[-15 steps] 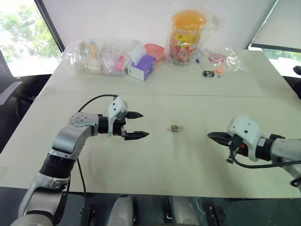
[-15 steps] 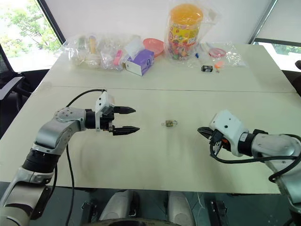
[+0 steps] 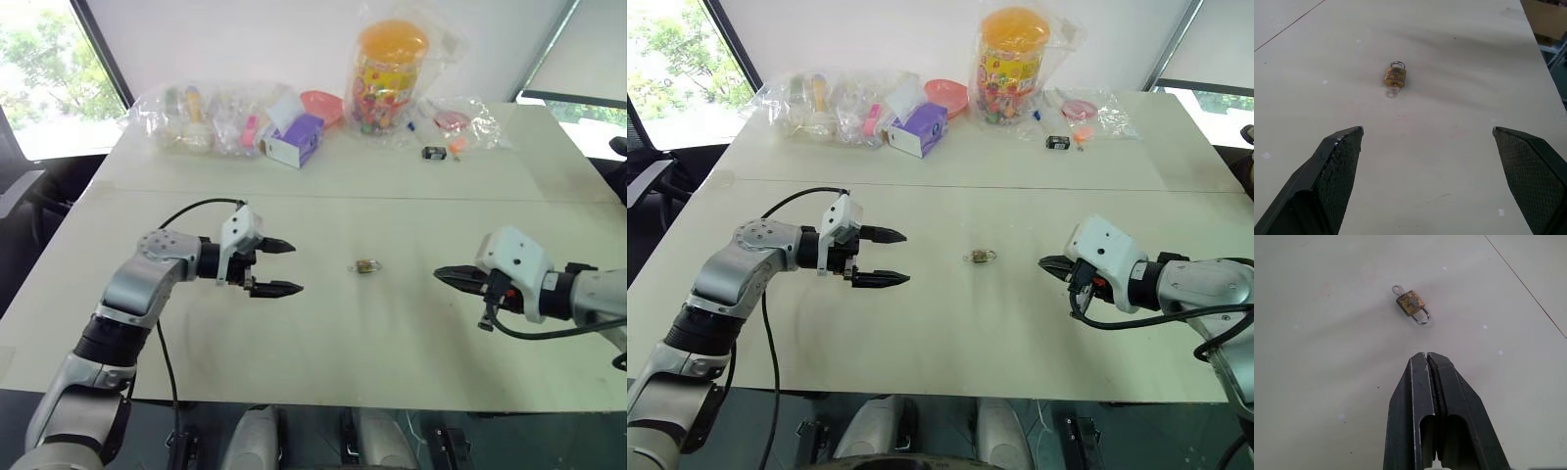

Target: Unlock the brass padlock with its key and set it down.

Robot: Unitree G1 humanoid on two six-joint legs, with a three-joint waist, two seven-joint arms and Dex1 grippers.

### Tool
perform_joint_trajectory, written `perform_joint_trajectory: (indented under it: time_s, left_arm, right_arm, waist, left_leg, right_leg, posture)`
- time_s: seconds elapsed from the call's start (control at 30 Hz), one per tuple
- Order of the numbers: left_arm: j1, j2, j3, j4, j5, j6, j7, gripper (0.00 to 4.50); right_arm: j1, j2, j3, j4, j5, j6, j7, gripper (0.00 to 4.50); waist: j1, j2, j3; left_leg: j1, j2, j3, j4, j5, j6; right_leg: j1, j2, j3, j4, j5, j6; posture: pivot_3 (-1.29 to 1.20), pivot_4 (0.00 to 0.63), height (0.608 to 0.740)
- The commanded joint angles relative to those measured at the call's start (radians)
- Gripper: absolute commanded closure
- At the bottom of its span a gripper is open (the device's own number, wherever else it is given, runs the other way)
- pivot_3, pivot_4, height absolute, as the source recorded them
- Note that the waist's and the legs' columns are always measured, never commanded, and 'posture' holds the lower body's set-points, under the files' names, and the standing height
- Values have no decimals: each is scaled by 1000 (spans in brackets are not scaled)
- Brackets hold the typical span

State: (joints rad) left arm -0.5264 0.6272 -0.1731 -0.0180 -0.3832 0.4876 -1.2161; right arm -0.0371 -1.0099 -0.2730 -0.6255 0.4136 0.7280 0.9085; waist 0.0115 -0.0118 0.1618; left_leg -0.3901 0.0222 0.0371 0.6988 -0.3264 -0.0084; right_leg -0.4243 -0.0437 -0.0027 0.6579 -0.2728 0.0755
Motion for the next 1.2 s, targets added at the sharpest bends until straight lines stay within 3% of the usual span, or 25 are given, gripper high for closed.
perform_joint_trajectory:
  time_s: [0.03, 0.37, 0.6, 0.7, 0.93, 1.07, 1.2]
  left_arm:
    - [-10, 10, 23, -45, -16, 1, 1, 66]
    - [6, 62, 45, -93, -48, 54, -15, 66]
    - [-39, 37, 26, -51, -33, 43, 1, 66]
    - [-49, 18, 9, -37, -21, 32, 0, 0]
    - [-11, 10, -8, -15, 9, -14, -3, 0]
    - [-9, 9, -11, -32, 14, 0, 13, 0]
    - [-14, 18, -1, -29, 12, 1, 9, 0]
  right_arm:
    - [-25, -15, 13, -28, 3, -27, 3, 4500]
    - [-71, 7, 60, -34, 5, -19, -39, 4500]
    - [-89, 16, 75, 7, -11, -38, -59, 4500]
    - [-169, 60, 117, 82, 3, -52, -66, 3654]
    - [-320, 151, 304, 287, -69, -123, -27, 50]
    - [-419, 208, 441, 487, -135, -227, 76, 50]
    - [-470, 271, 500, 631, -178, -305, 119, 50]
  waist:
    - [0, 0, 0]
    - [0, 0, 0]
    - [0, 0, 0]
    - [-4, 0, 0]
    - [-7, 0, 0]
    - [-8, 0, 0]
    - [-4, 0, 0]
  left_leg:
    - [0, 0, 0, 0, 0, 0]
    - [0, 0, 0, 0, 0, 0]
    - [0, 0, 0, 0, 0, 0]
    - [0, 0, 0, 0, 0, 0]
    - [0, 1, 1, 0, 0, 0]
    - [0, 1, 1, 1, 0, 0]
    - [0, 1, 2, 1, 0, 0]
  right_leg:
    - [0, 0, 0, 0, 0, 0]
    - [0, 0, 0, 0, 0, 0]
    - [0, 0, 0, 0, 0, 0]
    - [0, 0, 0, 0, 0, 0]
    - [-1, 1, 0, 1, 0, 0]
    - [-1, 0, 0, 1, 0, 0]
    - [-1, 0, 0, 2, 0, 0]
  posture:
    - [0, 150, 740]
    - [0, 150, 740]
    - [0, 150, 740]
    - [0, 150, 740]
    - [0, 150, 740]
    - [0, 150, 740]
    - [0, 150, 740]
